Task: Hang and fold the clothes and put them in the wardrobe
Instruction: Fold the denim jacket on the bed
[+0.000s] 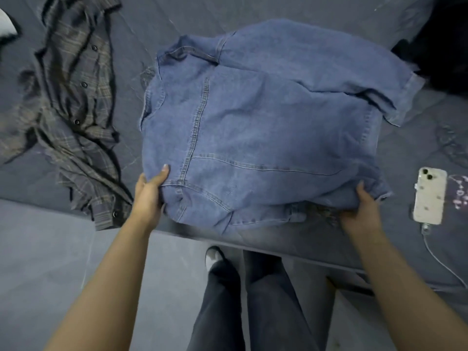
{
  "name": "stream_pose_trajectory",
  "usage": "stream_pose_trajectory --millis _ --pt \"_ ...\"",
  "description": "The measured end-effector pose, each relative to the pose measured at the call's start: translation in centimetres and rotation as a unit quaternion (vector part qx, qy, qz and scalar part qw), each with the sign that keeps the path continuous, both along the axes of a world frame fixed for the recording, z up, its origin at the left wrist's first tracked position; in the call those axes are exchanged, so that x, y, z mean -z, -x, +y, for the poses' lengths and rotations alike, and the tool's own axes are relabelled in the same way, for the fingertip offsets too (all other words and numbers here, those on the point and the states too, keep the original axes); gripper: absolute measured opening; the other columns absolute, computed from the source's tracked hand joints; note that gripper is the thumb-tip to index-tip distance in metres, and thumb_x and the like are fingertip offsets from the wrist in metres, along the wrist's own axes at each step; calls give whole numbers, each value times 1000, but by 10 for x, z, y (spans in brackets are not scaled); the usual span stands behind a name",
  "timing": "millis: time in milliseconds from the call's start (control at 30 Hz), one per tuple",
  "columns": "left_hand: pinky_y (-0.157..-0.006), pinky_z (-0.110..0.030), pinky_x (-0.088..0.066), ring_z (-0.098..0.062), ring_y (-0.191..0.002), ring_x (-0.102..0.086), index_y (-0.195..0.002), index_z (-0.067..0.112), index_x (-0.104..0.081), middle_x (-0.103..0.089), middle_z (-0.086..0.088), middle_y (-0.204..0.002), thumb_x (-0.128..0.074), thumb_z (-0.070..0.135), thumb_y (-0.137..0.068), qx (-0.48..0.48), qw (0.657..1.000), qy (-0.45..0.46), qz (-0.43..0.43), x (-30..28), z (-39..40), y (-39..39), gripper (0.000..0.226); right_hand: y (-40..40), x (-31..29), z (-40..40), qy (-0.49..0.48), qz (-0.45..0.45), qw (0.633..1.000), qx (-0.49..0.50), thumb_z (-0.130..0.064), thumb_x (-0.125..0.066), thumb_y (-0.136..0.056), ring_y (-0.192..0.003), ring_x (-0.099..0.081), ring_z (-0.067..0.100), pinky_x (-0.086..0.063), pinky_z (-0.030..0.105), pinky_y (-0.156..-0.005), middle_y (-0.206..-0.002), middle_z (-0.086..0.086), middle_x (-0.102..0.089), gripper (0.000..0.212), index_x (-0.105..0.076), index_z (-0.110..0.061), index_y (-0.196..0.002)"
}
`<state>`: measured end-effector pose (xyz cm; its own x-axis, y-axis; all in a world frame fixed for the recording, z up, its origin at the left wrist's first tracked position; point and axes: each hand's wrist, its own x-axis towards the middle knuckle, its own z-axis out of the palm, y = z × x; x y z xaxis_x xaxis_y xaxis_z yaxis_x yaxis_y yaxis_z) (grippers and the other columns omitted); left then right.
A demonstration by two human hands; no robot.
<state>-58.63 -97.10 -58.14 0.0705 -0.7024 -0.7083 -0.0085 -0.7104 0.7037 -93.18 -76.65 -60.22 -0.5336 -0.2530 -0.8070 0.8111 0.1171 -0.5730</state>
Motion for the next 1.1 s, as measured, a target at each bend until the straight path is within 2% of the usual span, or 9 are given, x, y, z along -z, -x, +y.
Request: stream_pose_trajectory --millis 200,333,433,500,700,800,867,1000,1100 --pt "-87 -42 -56 -31 -103 -67 -119 0 -63 -67 -18 -118 -74 12 -81 -49 997 59 -22 -33 -17 -32 42 29 -39 45 -19 137 988 73 -20 -67 -90 -110 -65 12 -52 27 -95 -122 -2 -68 31 -65 -16 -121" --pt "-89 -42 -53 -25 -107 -65 -129 4 -58 -67 -11 -120 -69 25 -88 -5 998 -59 -32 2 15 -37 47 1 -2 65 -71 -5 997 14 -28 -53 -99 -105 -61 13 -54 22 -84 -127 -1 -59 37 -55 -15 -133" --pt "-91 -45 -54 -8 -103 -65 -127 18 -60 -71 2 -112 -59 36 -93 80 981 -174 31 27 52 -47 39 -36 35 79 -130 -103 986 30 -30 -56 -98 -132 -44 21 -41 34 -107 -150 4 -39 43 -47 -20 -139" --pt "-80 -35 -57 -11 -105 -66 -129 20 -58 -70 4 -117 -61 33 -92 94 984 -152 23 42 69 -55 40 -59 49 76 -84 -112 990 35 -35 -59 -95 -127 -47 22 -41 37 -106 -145 6 -45 44 -49 -21 -136" --pt "-106 -44 -44 -24 -116 -61 -134 3 -53 -63 -9 -127 -59 23 -96 92 993 -65 20 30 88 -40 43 -91 51 33 -36 -80 994 57 -42 -55 -97 -116 -51 18 -40 33 -108 -132 4 -54 43 -51 -17 -132" --pt "-69 -28 -54 -12 -77 -65 -102 12 -69 -71 -1 -89 -64 24 -93 80 996 38 -1 1 72 -35 16 -84 37 30 -7 -20 996 86 -37 -40 -104 -102 -61 17 -52 27 -92 -117 2 -64 36 -54 -16 -129" --pt "-48 -18 -42 -7 -54 -55 -82 19 -69 -65 6 -66 -74 27 -84 72 995 58 -24 -15 54 -43 10 -74 23 41 28 37 996 83 -35 -37 -105 -93 -66 15 -57 25 -81 -107 0 -69 33 -57 -15 -123" --pt "-46 -20 -45 -13 -49 -51 -85 11 -59 -53 -3 -59 -78 28 -79 71 983 -128 -106 -9 56 -72 26 -71 11 67 -149 171 971 68 -29 -49 -102 -72 -62 14 -57 20 -54 -110 13 -62 38 -57 2 -124" --pt "-53 -25 -43 -20 -63 -49 -97 5 -58 -56 -13 -81 -69 30 -89 169 943 -194 -213 14 91 -85 28 -79 28 82 -220 98 970 -37 -12 -49 -101 -72 -58 21 -57 26 -56 -108 14 -55 16 -54 -3 -113"
